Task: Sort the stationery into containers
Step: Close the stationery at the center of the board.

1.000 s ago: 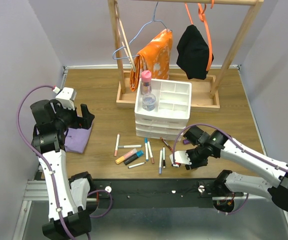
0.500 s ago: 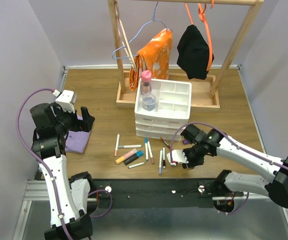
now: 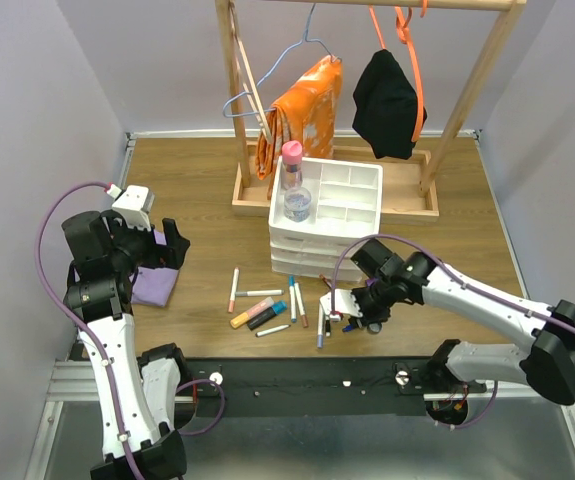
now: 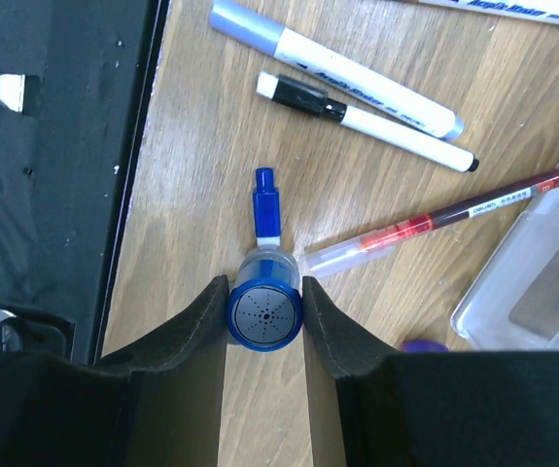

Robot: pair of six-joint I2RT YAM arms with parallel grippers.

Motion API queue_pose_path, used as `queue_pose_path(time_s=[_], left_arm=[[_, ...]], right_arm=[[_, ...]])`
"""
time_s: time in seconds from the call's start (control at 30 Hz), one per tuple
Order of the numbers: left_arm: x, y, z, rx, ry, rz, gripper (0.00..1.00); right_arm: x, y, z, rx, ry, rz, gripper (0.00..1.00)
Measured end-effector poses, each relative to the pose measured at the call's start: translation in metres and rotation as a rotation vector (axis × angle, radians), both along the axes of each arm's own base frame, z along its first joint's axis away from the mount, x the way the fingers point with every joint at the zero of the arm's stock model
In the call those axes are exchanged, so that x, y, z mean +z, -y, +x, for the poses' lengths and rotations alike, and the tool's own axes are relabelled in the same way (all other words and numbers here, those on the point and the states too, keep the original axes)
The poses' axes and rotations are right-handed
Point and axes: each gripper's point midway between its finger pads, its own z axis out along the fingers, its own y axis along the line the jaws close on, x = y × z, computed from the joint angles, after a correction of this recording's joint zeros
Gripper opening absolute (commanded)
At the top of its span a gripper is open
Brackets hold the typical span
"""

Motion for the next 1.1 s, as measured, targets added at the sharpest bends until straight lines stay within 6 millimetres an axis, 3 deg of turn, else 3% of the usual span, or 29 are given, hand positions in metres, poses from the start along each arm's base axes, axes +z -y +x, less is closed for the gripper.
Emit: queue_pose_path(time_s=[0.13, 0.33, 0.47, 0.73, 1.1], left_arm=[[-0.001, -0.001, -0.001, 0.002, -0.004, 0.004, 0.99], [-0.001, 0.0, -0.001, 0.002, -0.005, 0.003, 0.99], [-0.001, 0.0, -0.001, 0.004, -0.003, 0.0, 0.99], [-0.005, 0.0, 0.001, 0.009, -0.011, -0.013, 0.99], [-0.008, 0.0, 0.0, 0.011, -0.007, -0.014, 0.99]], right_arm=[[0.004, -0.004, 0.003, -0.002, 0.009, 0.016, 0.01], [0.049, -0.014, 0.01, -0.037, 0.101, 0.14, 0.01], [0.068, -0.005, 0.002, -0.066, 0.161, 0.22, 0.01], [0.027, 0.02, -0.004, -0.149, 0.061, 0.034, 0.01], [0.014, 0.03, -0.005, -0.139, 0.057, -0.036, 0.01]])
